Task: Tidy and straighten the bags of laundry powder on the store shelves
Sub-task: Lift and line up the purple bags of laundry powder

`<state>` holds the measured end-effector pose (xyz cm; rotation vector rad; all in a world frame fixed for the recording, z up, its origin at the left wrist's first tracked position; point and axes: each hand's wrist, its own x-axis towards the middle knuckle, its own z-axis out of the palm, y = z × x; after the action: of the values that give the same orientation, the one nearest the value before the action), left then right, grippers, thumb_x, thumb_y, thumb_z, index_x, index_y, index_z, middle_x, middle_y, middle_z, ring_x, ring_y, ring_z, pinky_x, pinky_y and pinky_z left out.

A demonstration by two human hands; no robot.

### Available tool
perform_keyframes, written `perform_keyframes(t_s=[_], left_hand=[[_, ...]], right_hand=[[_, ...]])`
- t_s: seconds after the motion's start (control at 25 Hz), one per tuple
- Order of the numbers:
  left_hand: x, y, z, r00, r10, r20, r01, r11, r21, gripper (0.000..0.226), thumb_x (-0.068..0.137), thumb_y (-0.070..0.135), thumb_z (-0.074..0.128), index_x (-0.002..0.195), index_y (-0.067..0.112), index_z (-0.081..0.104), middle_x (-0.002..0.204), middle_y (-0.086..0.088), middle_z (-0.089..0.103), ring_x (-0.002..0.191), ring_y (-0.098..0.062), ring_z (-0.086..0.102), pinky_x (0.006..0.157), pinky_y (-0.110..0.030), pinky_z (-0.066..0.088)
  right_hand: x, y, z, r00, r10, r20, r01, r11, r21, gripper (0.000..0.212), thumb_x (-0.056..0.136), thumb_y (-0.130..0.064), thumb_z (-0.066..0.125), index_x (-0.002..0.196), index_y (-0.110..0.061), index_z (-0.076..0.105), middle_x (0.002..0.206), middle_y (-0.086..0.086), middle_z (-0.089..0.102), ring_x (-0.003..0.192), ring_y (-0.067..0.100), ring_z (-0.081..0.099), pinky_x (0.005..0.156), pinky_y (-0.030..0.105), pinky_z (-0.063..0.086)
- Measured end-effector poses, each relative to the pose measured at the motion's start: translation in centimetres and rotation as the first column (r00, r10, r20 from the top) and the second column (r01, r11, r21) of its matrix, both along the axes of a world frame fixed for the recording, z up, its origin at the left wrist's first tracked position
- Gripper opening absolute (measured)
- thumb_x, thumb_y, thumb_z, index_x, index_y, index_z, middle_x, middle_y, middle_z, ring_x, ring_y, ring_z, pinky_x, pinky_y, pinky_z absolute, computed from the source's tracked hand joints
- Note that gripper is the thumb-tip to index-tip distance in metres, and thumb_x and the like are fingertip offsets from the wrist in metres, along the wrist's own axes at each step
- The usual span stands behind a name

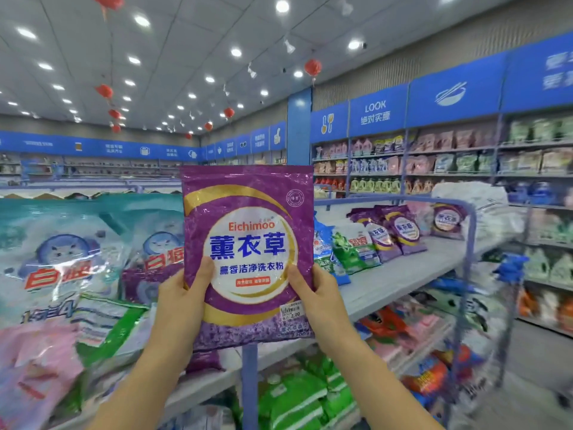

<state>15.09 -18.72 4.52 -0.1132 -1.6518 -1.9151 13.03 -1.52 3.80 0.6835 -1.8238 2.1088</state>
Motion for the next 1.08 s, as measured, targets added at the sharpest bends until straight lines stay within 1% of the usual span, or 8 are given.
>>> perform_keyframes(t_s=[0.12, 0.36, 0.56, 0.72, 0.8, 0.88, 1.0, 1.08], left_hand=[[-2.4, 8.4, -0.1, 0.999, -0.042, -0.017, 0.043, 0.999, 0.016, 0.019, 0.092, 0.032, 0.051, 0.081, 0.021, 0.063, 0.059, 0.015, 0.068, 0.054, 0.002, 0.065, 0.047, -0.013, 0.050], [-8.4, 23.2, -1.4, 0.987, -0.152, 0.056, 0.148, 0.987, 0.063, 0.021, 0.090, 0.036, 0.053, 0.081, 0.022, 0.065, 0.064, 0.012, 0.071, 0.067, -0.011, 0.068, 0.066, -0.031, 0.053], [-14.5, 34.2, -1.8, 0.963, -0.257, 0.079, 0.253, 0.966, 0.055, 0.022, 0.091, 0.033, 0.053, 0.082, 0.017, 0.064, 0.061, 0.011, 0.070, 0.058, -0.007, 0.068, 0.050, -0.020, 0.053], [-19.9, 41.2, -2.6, 0.945, -0.314, 0.092, 0.311, 0.949, 0.045, 0.020, 0.092, 0.032, 0.052, 0.082, 0.019, 0.064, 0.067, 0.007, 0.072, 0.058, -0.008, 0.068, 0.048, -0.017, 0.053], [-23.1, 43.8, -2.8, 0.947, -0.309, 0.084, 0.308, 0.951, 0.031, 0.020, 0.092, 0.032, 0.052, 0.080, 0.020, 0.063, 0.077, 0.001, 0.070, 0.067, -0.013, 0.067, 0.054, -0.023, 0.055], [-26.5, 46.1, -2.6, 0.946, -0.313, 0.084, 0.311, 0.950, 0.031, 0.021, 0.092, 0.034, 0.051, 0.080, 0.021, 0.062, 0.079, 0.002, 0.068, 0.071, -0.015, 0.066, 0.057, -0.024, 0.054], [-31.6, 48.7, -1.5, 0.948, -0.306, 0.085, 0.304, 0.952, 0.035, 0.019, 0.092, 0.036, 0.051, 0.081, 0.024, 0.061, 0.076, 0.006, 0.067, 0.066, -0.008, 0.065, 0.052, -0.018, 0.053], [-35.1, 49.8, -0.8, 0.949, -0.298, 0.103, 0.297, 0.954, 0.033, 0.021, 0.092, 0.038, 0.051, 0.084, 0.021, 0.061, 0.080, 0.004, 0.067, 0.072, -0.012, 0.065, 0.061, -0.026, 0.055]], right_hand=[[-1.9, 8.4, 0.3, 0.999, -0.036, -0.003, 0.036, 0.999, 0.037, 0.020, 0.082, -0.035, 0.057, 0.094, -0.021, 0.064, 0.090, -0.008, 0.073, 0.090, 0.011, 0.069, 0.081, 0.025, 0.055], [-6.8, 23.6, -0.6, 0.989, -0.124, 0.076, 0.118, 0.989, 0.087, 0.011, 0.091, -0.027, 0.054, 0.091, -0.022, 0.063, 0.091, -0.008, 0.072, 0.088, 0.011, 0.068, 0.080, 0.027, 0.055], [-11.4, 34.9, -1.7, 0.964, -0.201, 0.172, 0.196, 0.979, 0.047, 0.018, 0.091, -0.030, 0.054, 0.102, -0.021, 0.065, 0.103, -0.001, 0.072, 0.098, 0.018, 0.067, 0.089, 0.035, 0.052], [-16.0, 42.0, -2.9, 0.942, -0.252, 0.221, 0.246, 0.968, 0.054, 0.016, 0.092, -0.029, 0.053, 0.101, -0.022, 0.065, 0.102, -0.001, 0.071, 0.096, 0.017, 0.067, 0.087, 0.034, 0.054], [-19.2, 44.8, -3.5, 0.931, -0.286, 0.225, 0.273, 0.958, 0.085, 0.027, 0.090, -0.037, 0.056, 0.108, -0.019, 0.064, 0.109, 0.000, 0.069, 0.101, 0.016, 0.065, 0.086, 0.032, 0.052], [-22.8, 47.1, -3.5, 0.921, -0.303, 0.244, 0.280, 0.952, 0.124, 0.057, 0.081, -0.053, 0.059, 0.122, -0.013, 0.058, 0.118, 0.002, 0.065, 0.108, 0.015, 0.061, 0.092, 0.034, 0.050], [-28.5, 49.9, -2.3, 0.935, -0.234, 0.267, 0.230, 0.972, 0.049, 0.037, 0.091, -0.030, 0.053, 0.116, -0.004, 0.060, 0.094, -0.001, 0.073, 0.084, 0.010, 0.069, 0.071, 0.024, 0.055], [-31.9, 50.9, -1.5, 0.936, -0.210, 0.281, 0.217, 0.976, 0.007, 0.025, 0.094, -0.020, 0.051, 0.110, -0.004, 0.061, 0.087, 0.000, 0.073, 0.075, 0.011, 0.070, 0.064, 0.023, 0.056]])
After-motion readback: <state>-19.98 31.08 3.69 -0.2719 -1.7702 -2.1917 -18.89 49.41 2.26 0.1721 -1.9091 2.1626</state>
